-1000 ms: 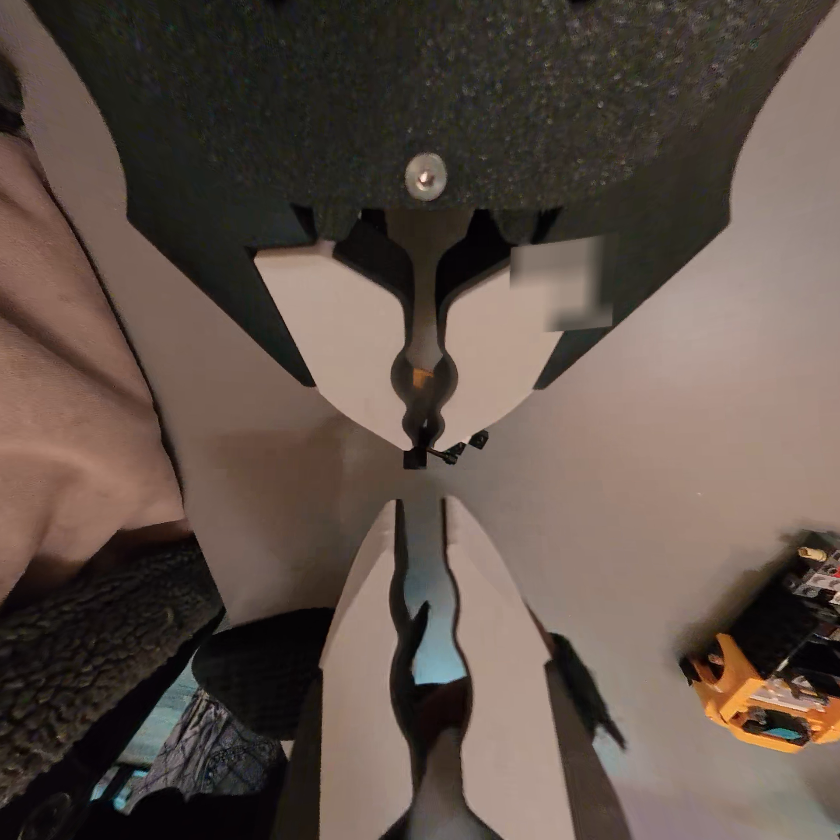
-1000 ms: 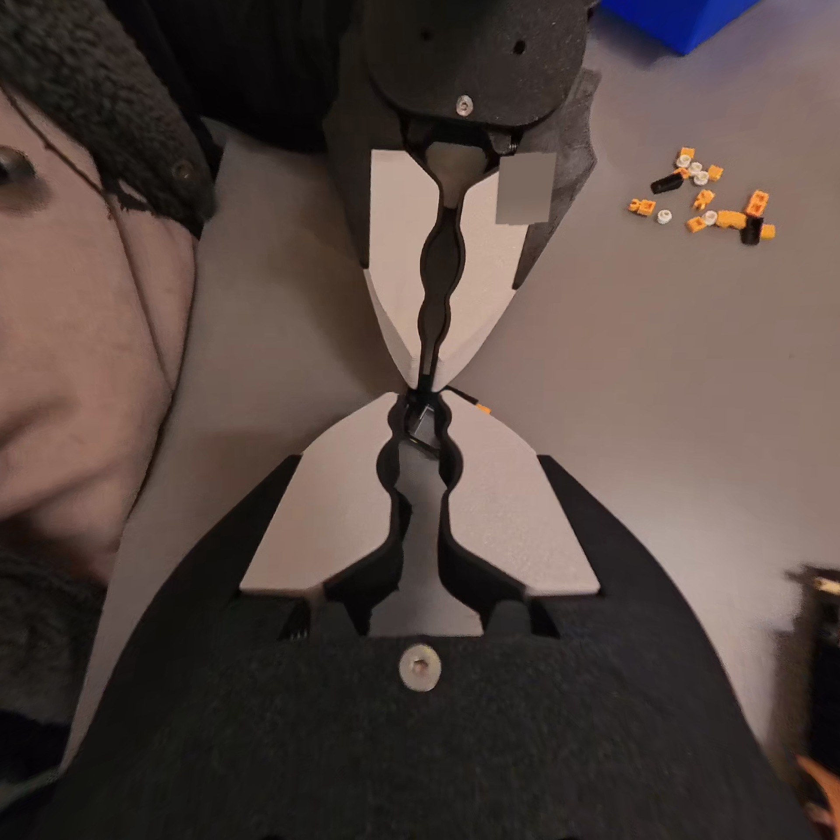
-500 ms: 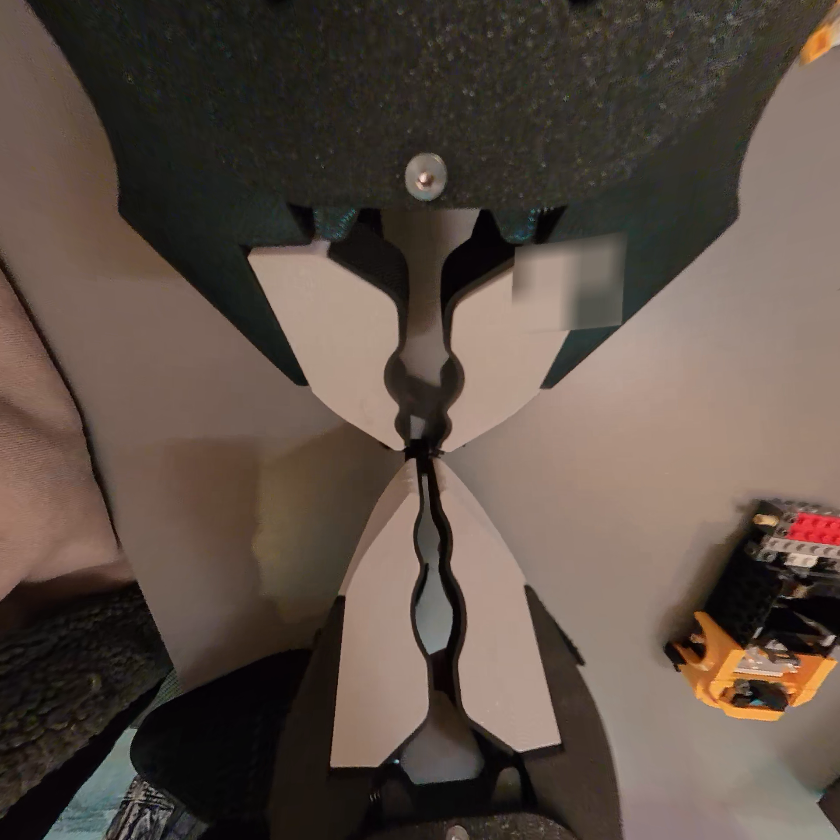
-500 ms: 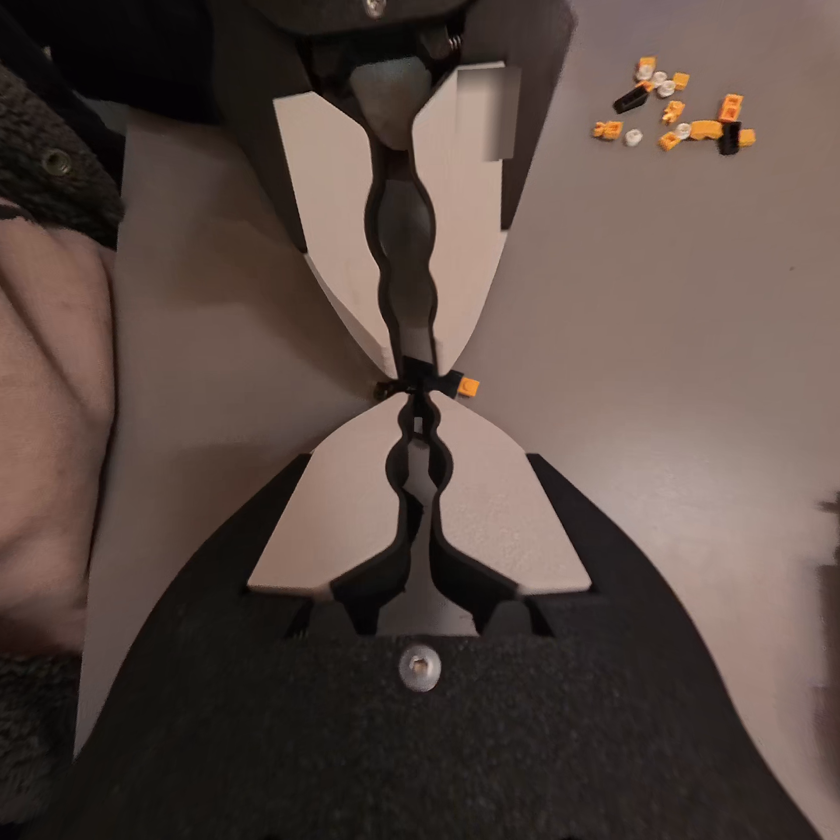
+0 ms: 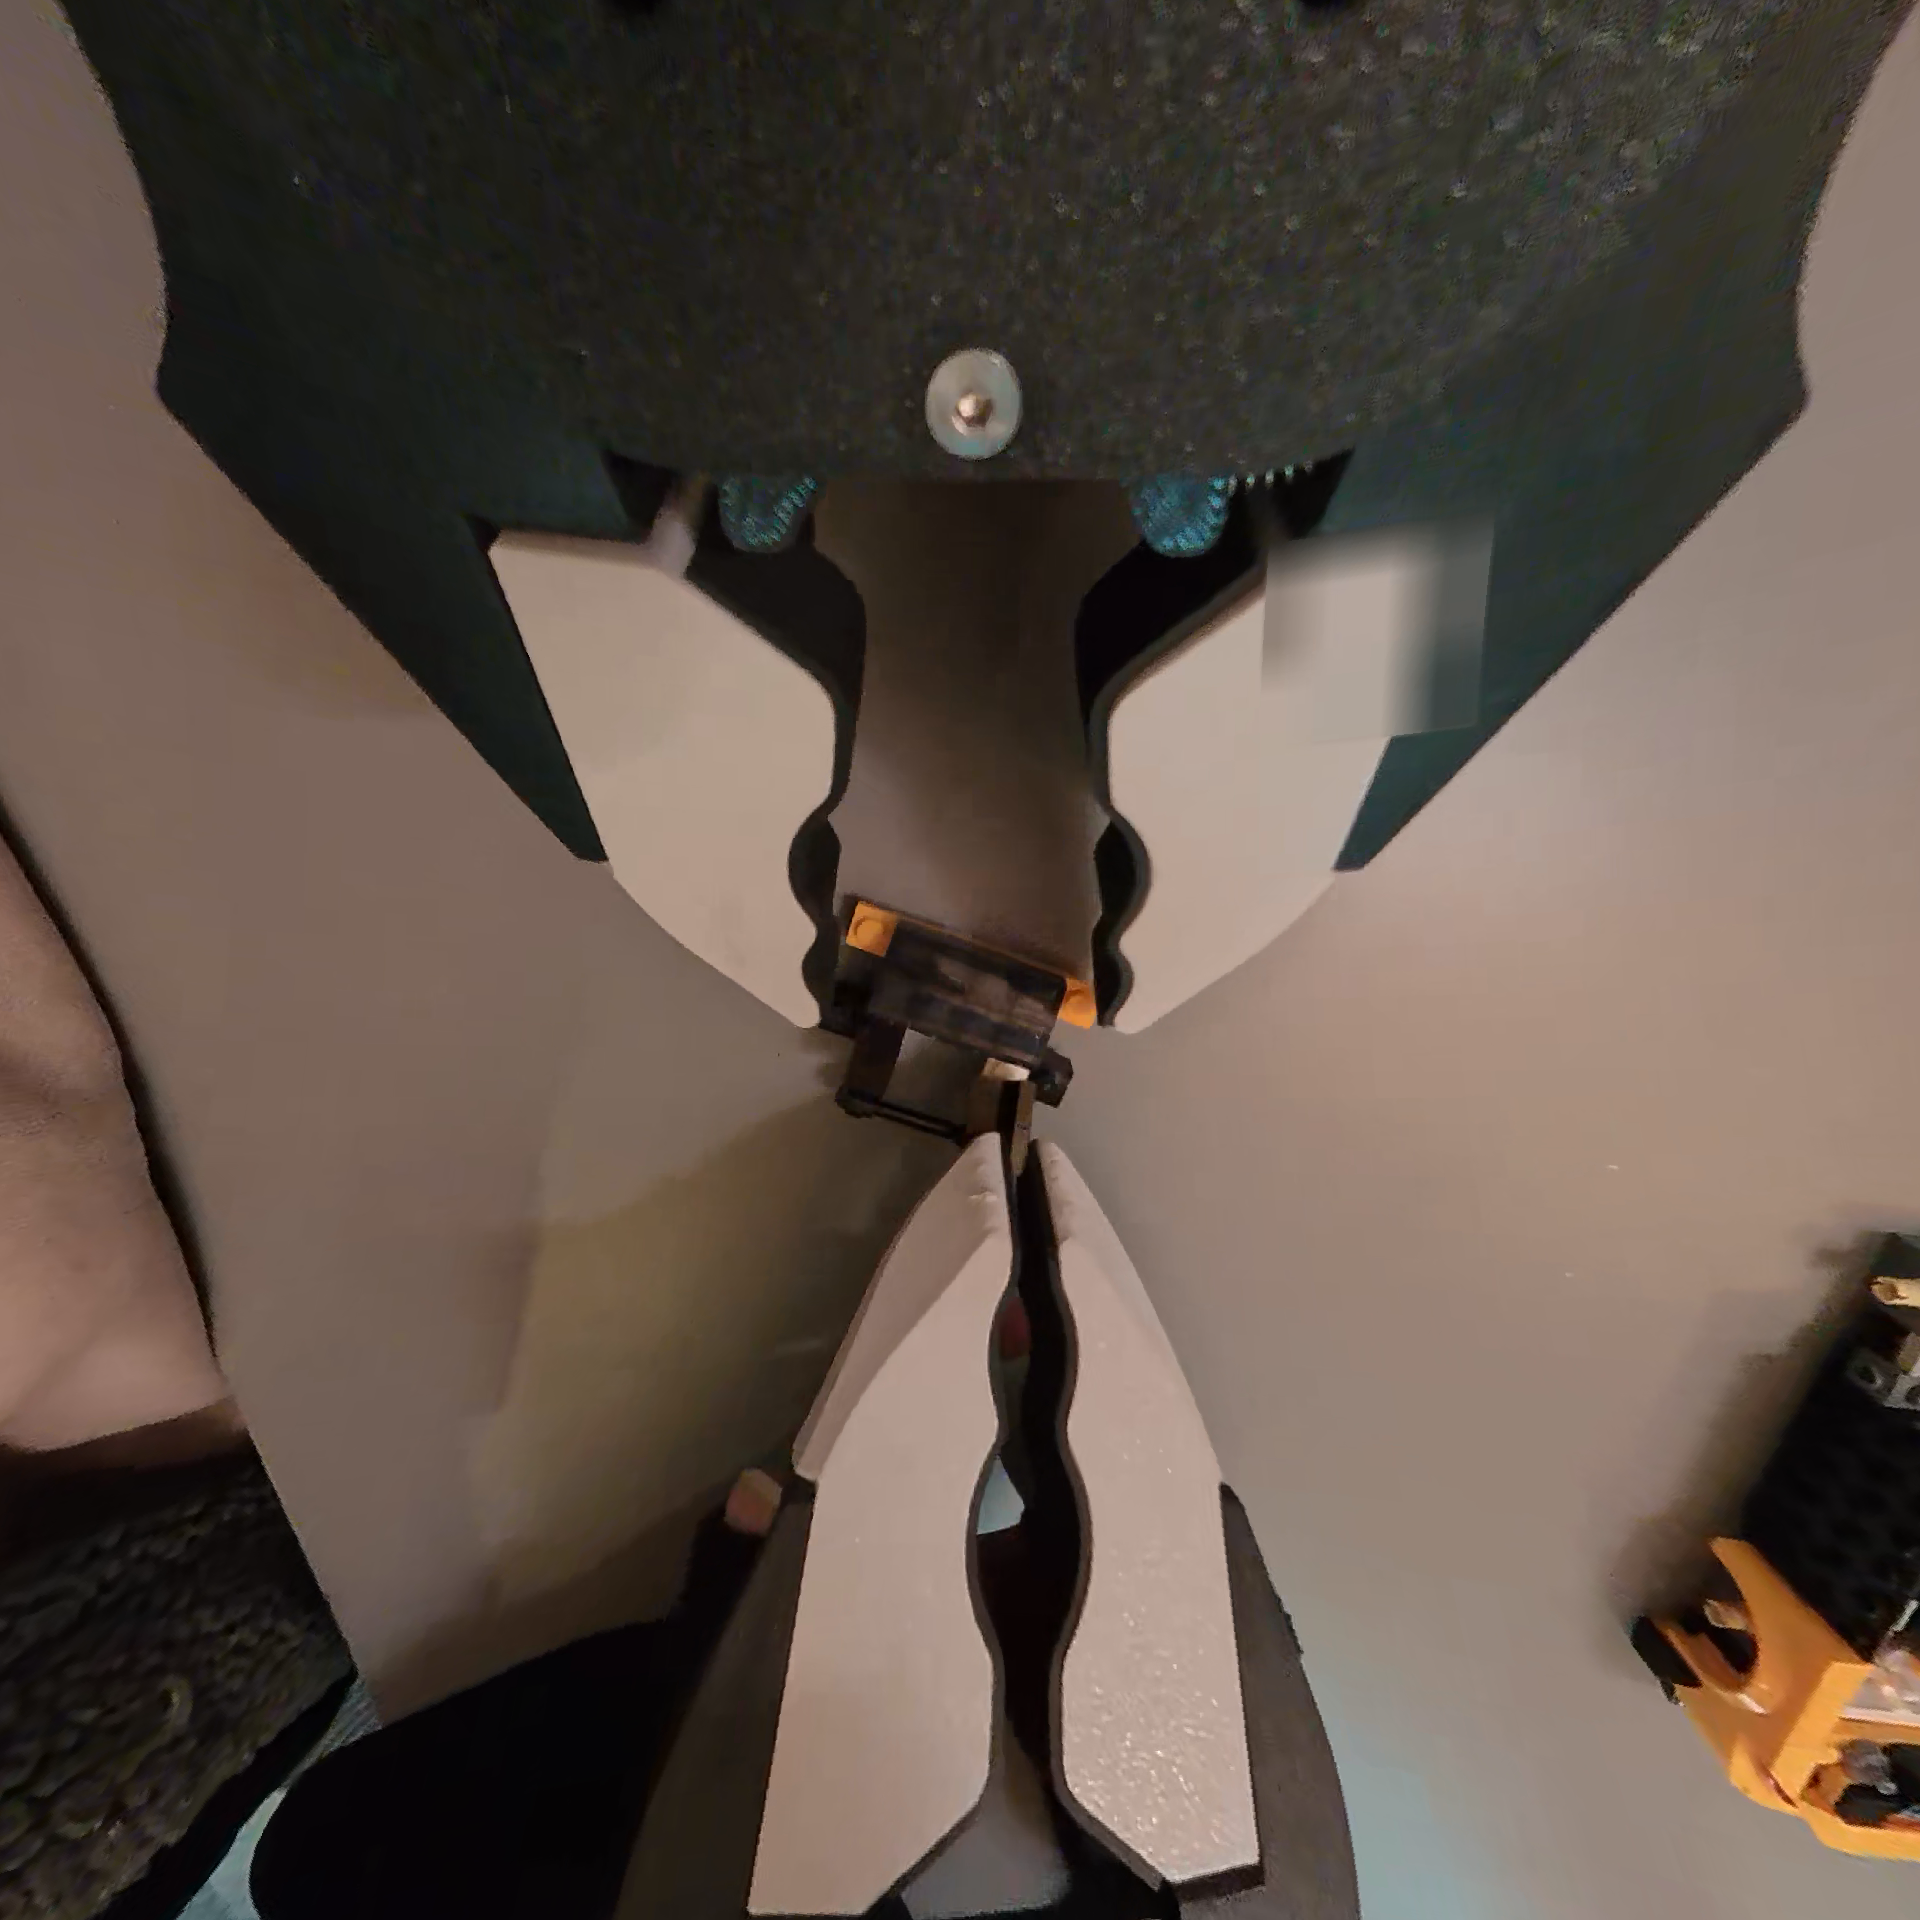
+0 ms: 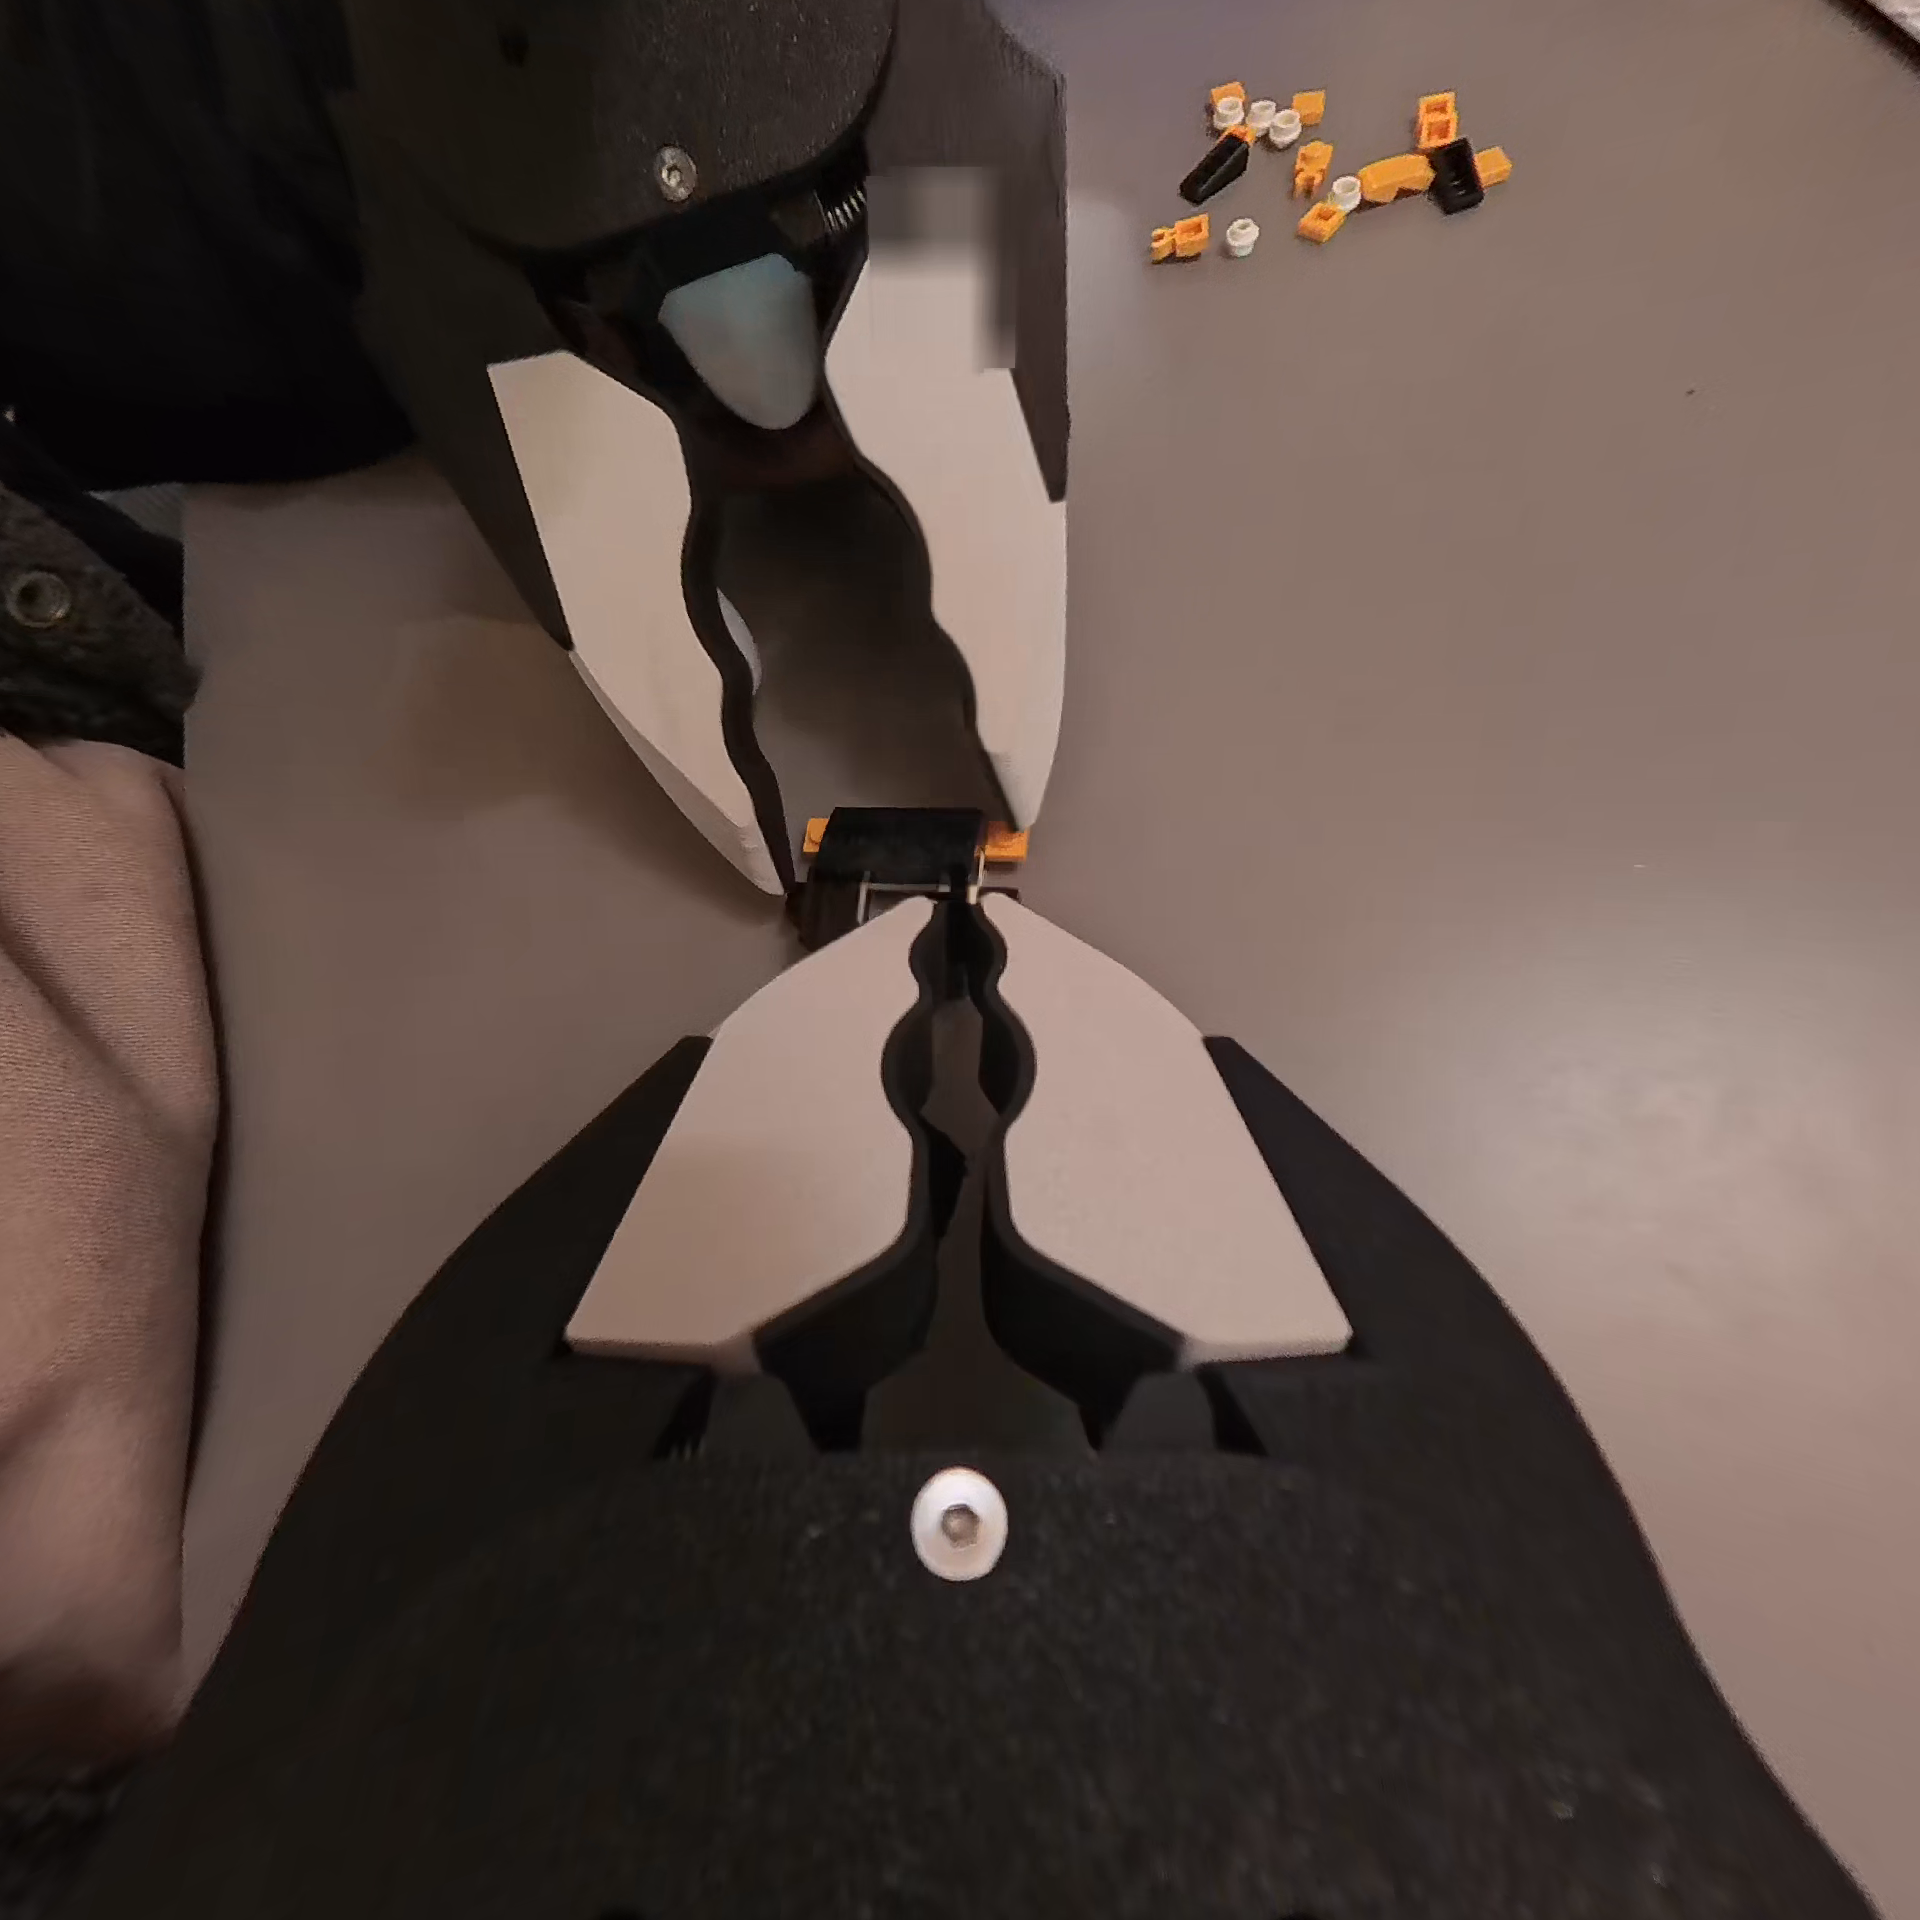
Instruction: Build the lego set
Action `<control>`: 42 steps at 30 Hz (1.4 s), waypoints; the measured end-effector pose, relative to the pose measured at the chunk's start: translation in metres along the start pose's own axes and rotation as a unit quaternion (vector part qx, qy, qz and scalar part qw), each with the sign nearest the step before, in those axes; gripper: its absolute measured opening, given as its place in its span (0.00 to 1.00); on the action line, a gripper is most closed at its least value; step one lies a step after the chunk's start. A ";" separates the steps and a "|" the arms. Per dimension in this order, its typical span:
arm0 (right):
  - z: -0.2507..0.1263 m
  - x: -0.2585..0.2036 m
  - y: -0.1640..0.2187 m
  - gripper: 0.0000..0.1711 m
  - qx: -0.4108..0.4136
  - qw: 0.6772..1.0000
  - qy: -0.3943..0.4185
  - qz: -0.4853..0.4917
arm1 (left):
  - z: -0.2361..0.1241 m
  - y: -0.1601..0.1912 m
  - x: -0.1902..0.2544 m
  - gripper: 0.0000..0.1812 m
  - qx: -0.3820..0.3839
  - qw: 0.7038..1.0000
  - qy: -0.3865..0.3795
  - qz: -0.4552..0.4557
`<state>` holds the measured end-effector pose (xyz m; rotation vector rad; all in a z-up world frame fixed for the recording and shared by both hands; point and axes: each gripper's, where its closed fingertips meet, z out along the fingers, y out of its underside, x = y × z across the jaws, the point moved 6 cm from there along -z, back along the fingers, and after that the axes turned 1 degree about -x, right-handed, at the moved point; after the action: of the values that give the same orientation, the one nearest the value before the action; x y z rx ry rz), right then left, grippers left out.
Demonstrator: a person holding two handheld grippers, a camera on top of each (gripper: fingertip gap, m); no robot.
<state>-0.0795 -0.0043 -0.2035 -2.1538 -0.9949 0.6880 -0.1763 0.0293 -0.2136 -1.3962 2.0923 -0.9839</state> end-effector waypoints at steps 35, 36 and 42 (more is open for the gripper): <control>-0.001 0.000 -0.011 0.04 -0.040 0.996 -0.011 -0.081 | 0.002 0.002 0.007 0.18 -0.008 1.000 0.006 0.005; -0.002 0.000 -0.011 0.04 -0.047 0.995 -0.013 -0.082 | 0.002 0.002 0.007 0.18 -0.008 1.000 0.006 0.005; 0.008 -0.001 -0.010 0.05 -0.105 0.989 -0.010 -0.106 | 0.002 0.002 0.007 0.18 -0.009 1.000 0.005 0.005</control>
<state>-0.0901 0.0022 -0.2008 -2.1785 -1.3376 0.5232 -0.1789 0.0224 -0.2165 -1.3898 2.1179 -0.9718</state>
